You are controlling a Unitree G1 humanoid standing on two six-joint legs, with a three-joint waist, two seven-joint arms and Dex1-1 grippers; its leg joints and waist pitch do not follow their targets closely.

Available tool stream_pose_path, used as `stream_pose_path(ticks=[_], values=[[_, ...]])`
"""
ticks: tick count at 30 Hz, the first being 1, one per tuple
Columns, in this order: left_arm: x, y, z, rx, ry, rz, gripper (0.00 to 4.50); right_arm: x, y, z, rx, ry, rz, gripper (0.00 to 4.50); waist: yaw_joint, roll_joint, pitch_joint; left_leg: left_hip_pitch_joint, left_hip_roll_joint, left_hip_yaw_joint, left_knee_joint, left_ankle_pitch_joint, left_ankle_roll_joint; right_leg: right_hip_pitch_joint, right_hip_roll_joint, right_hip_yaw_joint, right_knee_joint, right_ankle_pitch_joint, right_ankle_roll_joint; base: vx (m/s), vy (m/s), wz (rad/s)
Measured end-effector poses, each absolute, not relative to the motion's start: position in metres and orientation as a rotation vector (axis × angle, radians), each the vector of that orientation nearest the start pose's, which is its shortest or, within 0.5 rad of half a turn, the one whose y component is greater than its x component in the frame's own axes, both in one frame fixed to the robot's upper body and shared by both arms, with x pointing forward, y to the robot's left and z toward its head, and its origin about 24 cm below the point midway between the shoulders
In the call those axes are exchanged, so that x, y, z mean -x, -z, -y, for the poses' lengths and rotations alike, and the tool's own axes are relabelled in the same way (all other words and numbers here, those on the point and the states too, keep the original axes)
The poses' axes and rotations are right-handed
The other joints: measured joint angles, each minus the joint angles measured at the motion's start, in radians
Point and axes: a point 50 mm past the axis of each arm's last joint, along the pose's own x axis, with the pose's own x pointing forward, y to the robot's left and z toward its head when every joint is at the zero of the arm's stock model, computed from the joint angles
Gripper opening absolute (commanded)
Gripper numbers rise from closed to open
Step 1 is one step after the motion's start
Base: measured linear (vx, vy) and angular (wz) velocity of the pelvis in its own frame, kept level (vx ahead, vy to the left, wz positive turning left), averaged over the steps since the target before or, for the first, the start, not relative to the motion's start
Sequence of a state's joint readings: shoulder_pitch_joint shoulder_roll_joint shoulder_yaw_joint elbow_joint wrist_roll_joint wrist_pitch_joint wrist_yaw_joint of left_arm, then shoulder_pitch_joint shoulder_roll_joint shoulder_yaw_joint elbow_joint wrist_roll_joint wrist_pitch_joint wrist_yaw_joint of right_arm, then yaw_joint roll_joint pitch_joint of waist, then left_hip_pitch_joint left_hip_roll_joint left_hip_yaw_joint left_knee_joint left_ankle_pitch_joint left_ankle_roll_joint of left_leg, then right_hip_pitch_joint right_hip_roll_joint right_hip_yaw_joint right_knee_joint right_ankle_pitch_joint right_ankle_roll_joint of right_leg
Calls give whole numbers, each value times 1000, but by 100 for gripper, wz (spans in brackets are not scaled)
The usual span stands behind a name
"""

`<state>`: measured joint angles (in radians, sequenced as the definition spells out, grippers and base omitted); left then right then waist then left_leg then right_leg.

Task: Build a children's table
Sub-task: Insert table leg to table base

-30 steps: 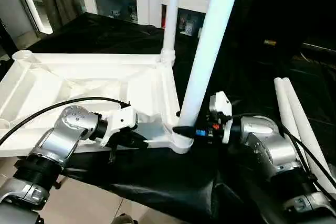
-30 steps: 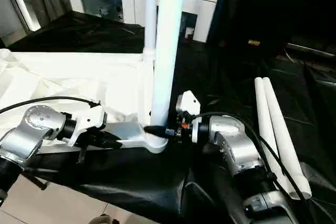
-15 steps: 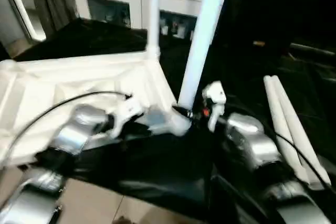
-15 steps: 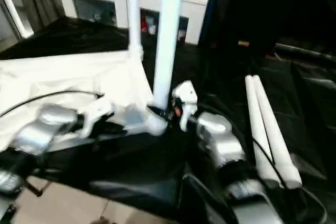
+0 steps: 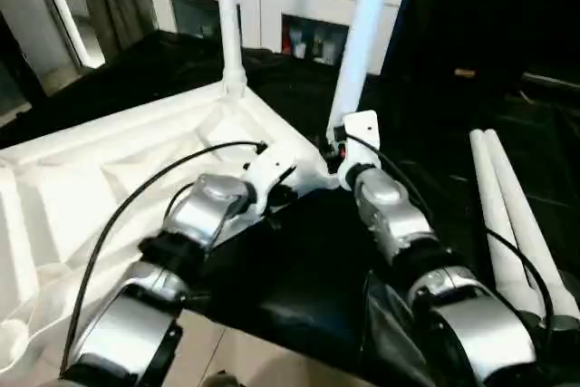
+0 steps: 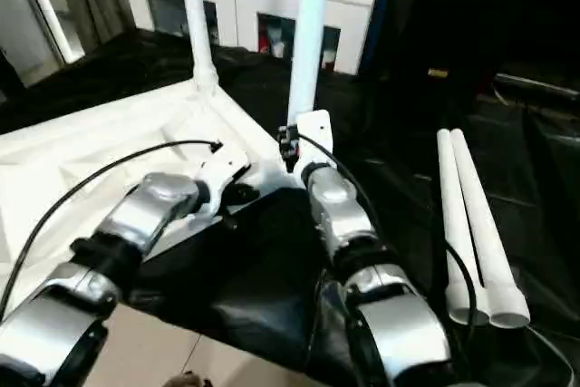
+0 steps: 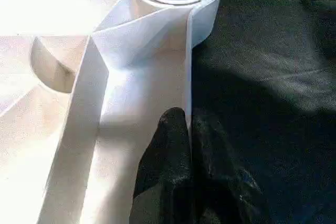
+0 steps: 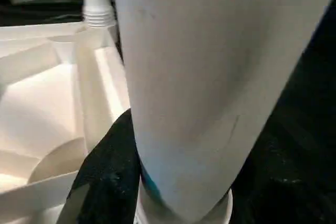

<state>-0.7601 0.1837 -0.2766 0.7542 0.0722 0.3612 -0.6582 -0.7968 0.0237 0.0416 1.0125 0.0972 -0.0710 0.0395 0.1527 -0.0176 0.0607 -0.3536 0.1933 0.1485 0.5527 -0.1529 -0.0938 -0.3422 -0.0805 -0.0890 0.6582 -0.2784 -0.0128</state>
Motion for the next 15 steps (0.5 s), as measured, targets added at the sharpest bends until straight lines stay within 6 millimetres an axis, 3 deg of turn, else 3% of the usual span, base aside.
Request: stream_pose_path(ticks=[4, 15], values=[[-357, -52, -96, -380, 805, -528, 0, -372, -55, 69, 17, -235, -195, 188, -12, -3, -2, 0, -1, 3, -1, 0, 1, -2, 1, 5, -16, 9, 6, 0, 0, 0], [-357, -52, -99, -382, 801, -523, 0, -375, -57, 67, -59, -207, -205, 188, -11, -5, -3, 0, -2, 10, -8, -1, 1, -5, 3, 16, -17, 12, 8, 0, 0, 0]])
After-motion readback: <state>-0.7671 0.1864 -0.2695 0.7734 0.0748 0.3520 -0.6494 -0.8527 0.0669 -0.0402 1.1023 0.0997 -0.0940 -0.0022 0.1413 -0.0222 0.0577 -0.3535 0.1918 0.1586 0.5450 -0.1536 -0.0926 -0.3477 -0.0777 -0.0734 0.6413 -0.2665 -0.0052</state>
